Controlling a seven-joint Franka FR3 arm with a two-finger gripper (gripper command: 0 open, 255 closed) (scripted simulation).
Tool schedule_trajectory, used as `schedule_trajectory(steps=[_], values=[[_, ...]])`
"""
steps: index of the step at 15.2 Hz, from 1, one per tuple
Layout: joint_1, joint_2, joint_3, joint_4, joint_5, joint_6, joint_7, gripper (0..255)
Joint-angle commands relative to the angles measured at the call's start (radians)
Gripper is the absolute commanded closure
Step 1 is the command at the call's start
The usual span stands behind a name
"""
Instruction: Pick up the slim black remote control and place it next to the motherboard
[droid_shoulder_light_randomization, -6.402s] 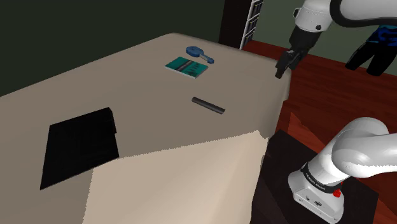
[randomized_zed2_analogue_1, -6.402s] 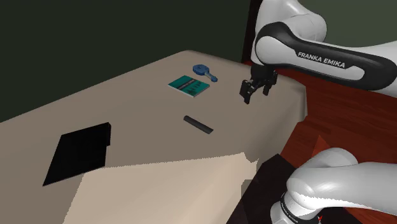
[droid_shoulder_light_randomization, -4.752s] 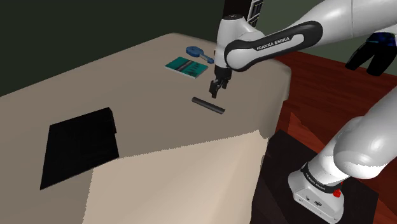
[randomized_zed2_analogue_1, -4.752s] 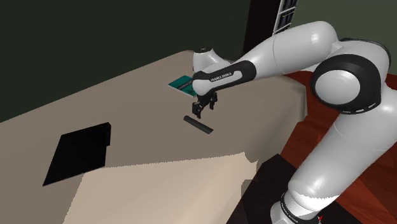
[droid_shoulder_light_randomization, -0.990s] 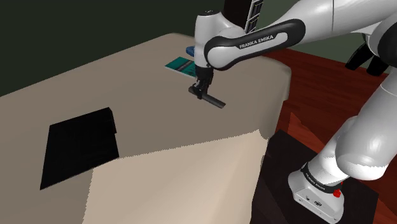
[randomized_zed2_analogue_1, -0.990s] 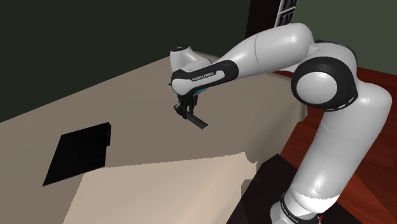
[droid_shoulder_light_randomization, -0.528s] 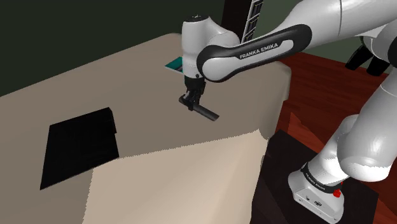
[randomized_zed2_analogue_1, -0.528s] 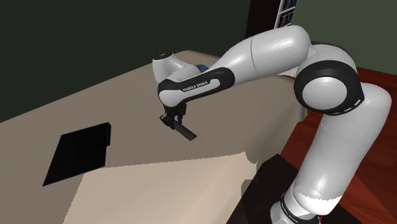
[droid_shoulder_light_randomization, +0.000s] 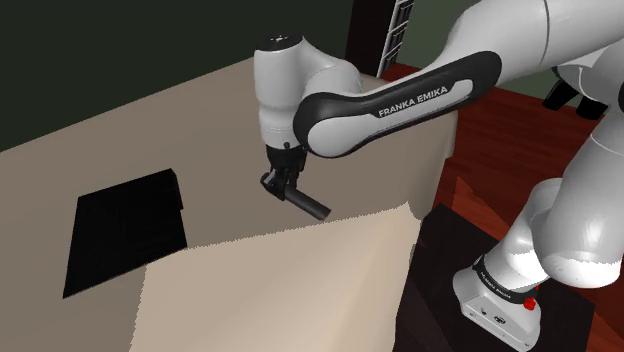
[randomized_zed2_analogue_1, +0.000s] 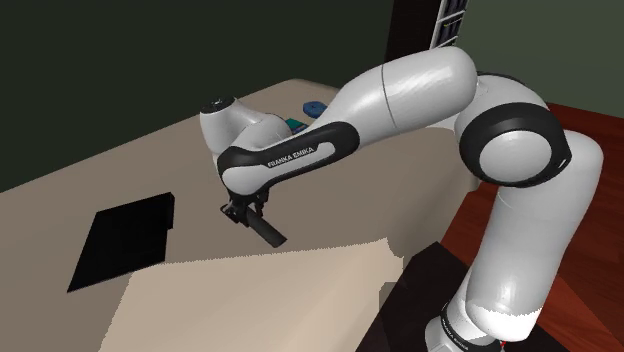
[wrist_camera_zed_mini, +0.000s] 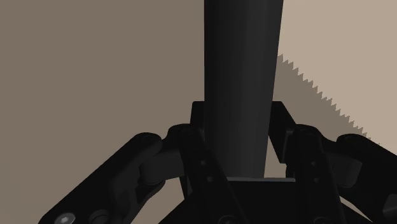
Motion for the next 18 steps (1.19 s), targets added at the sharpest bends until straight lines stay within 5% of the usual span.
schedule_trajectory(steps=[1, 5, 18], values=[[0.029, 0.028, 0.017, 0.032, -0.012, -0.01, 0.05, 255], [0.081, 0.074, 0.043, 0.091, -0.032, -0.034, 0.13, 255], [0.089, 0.145, 0.03, 0.004, -0.074, 0.116, 0.166, 255]])
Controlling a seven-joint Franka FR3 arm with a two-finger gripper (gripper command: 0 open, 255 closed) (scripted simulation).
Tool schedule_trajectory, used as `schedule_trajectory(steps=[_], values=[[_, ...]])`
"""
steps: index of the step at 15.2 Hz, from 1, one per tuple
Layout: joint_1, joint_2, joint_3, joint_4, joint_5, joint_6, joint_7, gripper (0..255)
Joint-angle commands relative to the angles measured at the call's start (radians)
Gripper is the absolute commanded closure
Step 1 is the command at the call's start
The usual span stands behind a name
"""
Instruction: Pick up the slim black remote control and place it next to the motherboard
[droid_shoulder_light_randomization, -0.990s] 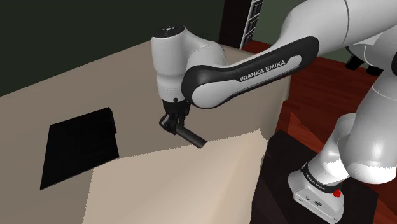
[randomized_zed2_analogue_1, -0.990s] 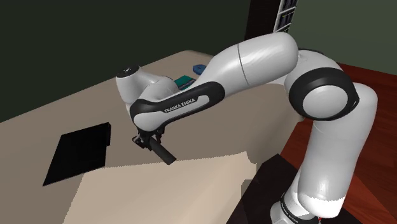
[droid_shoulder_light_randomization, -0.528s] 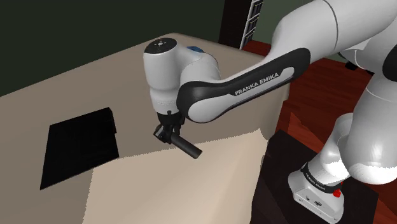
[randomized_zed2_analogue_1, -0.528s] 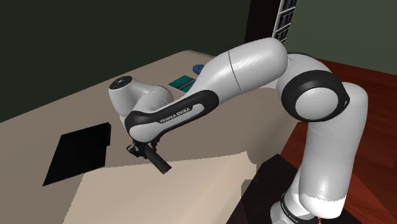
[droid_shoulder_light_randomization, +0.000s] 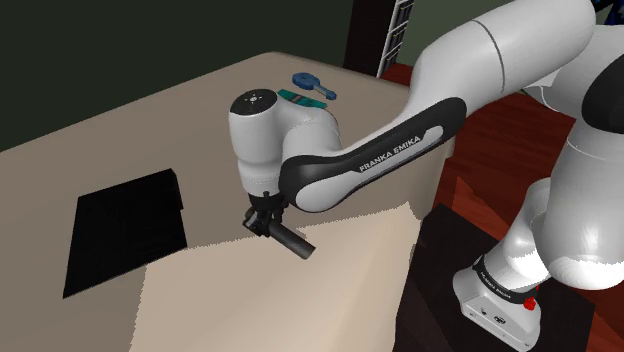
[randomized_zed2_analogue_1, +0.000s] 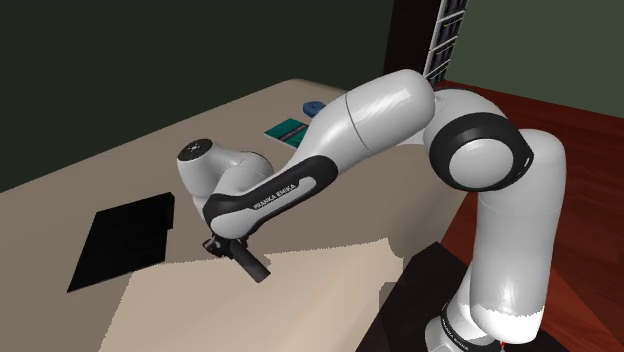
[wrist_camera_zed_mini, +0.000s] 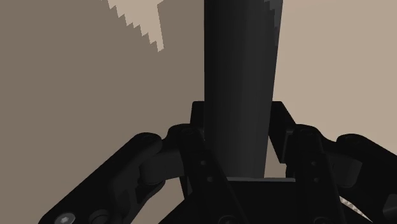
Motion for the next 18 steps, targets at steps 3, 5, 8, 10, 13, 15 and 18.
schedule_trajectory(steps=[3, 5, 8, 10, 13, 15, 18], values=[[0.002, 0.024, -0.006, -0.024, -0.015, 0.046, 0.012, 255], [0.004, 0.034, -0.008, -0.031, -0.021, 0.061, 0.016, 255], [0.004, 0.034, -0.008, -0.03, -0.021, 0.061, 0.016, 255], [0.004, 0.034, -0.008, -0.03, -0.021, 0.061, 0.016, 255], [0.004, 0.034, -0.008, -0.03, -0.021, 0.061, 0.016, 0], [0.004, 0.034, -0.008, -0.031, -0.021, 0.061, 0.016, 0], [0.004, 0.034, -0.008, -0.031, -0.021, 0.061, 0.016, 0]])
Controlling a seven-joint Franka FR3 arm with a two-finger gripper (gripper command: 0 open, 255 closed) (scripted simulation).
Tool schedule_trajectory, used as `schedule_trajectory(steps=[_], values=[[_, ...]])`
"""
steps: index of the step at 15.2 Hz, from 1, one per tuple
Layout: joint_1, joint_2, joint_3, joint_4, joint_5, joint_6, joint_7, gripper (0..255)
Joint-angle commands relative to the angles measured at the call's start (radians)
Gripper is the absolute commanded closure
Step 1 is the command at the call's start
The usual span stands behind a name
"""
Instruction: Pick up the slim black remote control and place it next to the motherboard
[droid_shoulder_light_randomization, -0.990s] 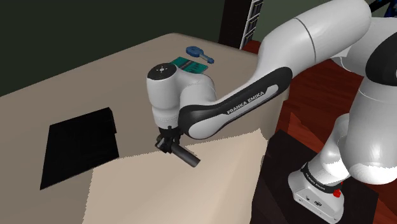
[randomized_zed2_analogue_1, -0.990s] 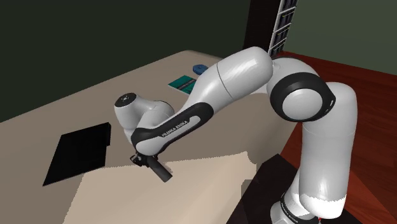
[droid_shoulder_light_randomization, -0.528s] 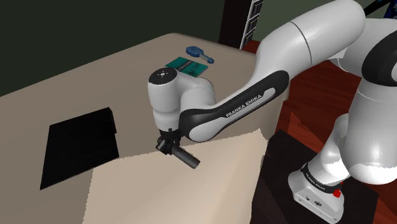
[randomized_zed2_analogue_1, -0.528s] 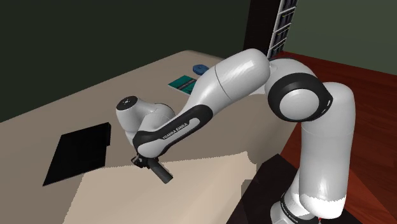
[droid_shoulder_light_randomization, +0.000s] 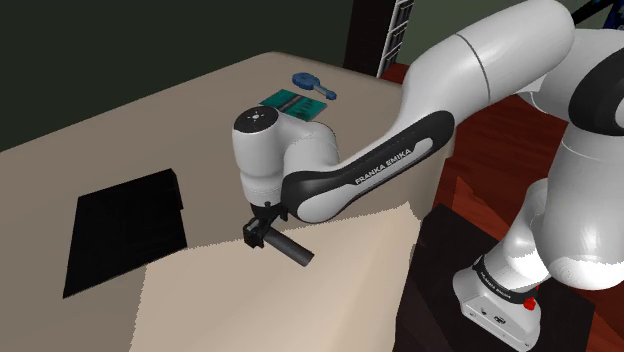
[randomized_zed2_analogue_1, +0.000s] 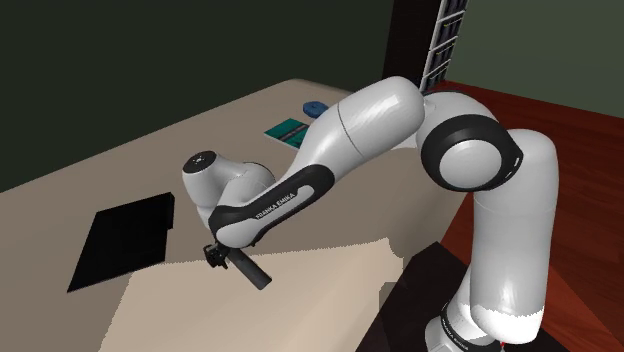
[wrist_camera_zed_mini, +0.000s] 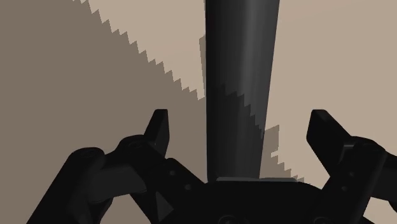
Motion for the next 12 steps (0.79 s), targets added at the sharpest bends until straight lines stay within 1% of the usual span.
schedule_trajectory(steps=[1, 4, 12], values=[[-0.001, -0.016, 0.005, 0.013, 0.01, -0.028, -0.006, 0], [-0.003, -0.057, 0.015, 0.056, 0.035, -0.108, -0.022, 0], [-0.003, -0.057, 0.015, 0.056, 0.035, -0.108, -0.022, 0]])
